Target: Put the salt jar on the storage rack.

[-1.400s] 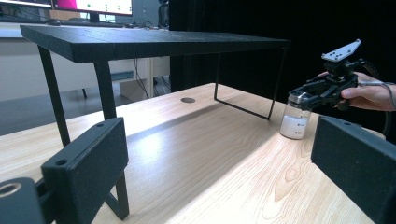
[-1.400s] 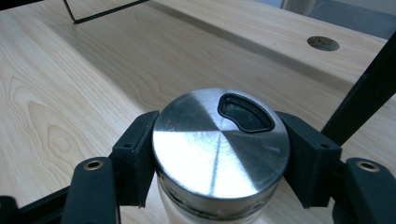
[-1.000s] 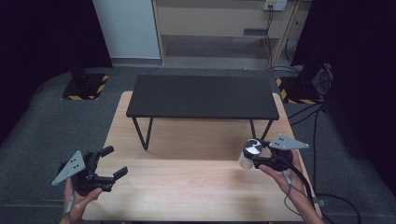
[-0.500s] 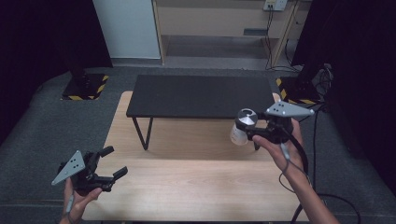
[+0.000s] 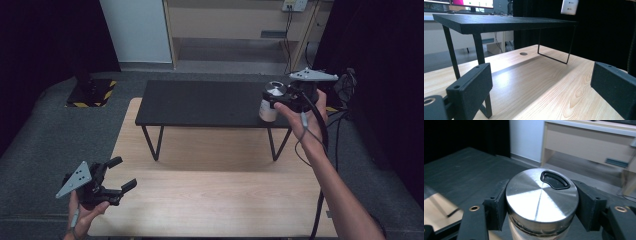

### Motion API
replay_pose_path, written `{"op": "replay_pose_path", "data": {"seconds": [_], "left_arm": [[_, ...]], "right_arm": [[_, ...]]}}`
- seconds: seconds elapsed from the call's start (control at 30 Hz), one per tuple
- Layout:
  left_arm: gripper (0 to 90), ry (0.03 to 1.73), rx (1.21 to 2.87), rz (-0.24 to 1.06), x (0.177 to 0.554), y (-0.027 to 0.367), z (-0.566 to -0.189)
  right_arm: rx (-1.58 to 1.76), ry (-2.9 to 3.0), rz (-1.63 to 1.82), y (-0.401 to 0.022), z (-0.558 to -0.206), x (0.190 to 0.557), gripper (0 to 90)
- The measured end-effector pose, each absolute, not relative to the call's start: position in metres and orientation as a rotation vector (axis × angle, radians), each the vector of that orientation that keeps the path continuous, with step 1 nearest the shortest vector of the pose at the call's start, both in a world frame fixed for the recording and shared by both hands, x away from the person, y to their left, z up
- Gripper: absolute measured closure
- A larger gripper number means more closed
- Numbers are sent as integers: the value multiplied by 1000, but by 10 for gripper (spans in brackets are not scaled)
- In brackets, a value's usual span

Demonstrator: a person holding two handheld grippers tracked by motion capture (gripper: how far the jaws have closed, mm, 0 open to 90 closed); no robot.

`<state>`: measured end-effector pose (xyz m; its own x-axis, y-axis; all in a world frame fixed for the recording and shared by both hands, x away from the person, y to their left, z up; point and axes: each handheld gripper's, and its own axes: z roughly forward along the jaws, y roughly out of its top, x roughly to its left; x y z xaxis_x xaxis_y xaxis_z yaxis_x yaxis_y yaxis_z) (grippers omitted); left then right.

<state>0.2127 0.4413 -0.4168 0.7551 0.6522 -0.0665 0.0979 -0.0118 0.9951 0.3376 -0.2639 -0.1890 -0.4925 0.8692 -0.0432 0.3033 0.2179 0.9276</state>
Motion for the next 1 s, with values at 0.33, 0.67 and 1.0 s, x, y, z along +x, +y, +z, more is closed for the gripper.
{"op": "replay_pose_path", "data": {"seconds": [0.33, 0.67, 1.0], "left_arm": [[28, 631, 1545, 487, 214, 442, -417], [28, 628, 1549, 484, 214, 442, -417], [28, 623, 1547, 481, 214, 442, -417]], "right_arm": [[1181, 1879, 1203, -272, -201, 363, 344], [1184, 1853, 1260, -279, -216, 365, 281], [1132, 1779, 1356, -297, -222, 341, 63]]}}
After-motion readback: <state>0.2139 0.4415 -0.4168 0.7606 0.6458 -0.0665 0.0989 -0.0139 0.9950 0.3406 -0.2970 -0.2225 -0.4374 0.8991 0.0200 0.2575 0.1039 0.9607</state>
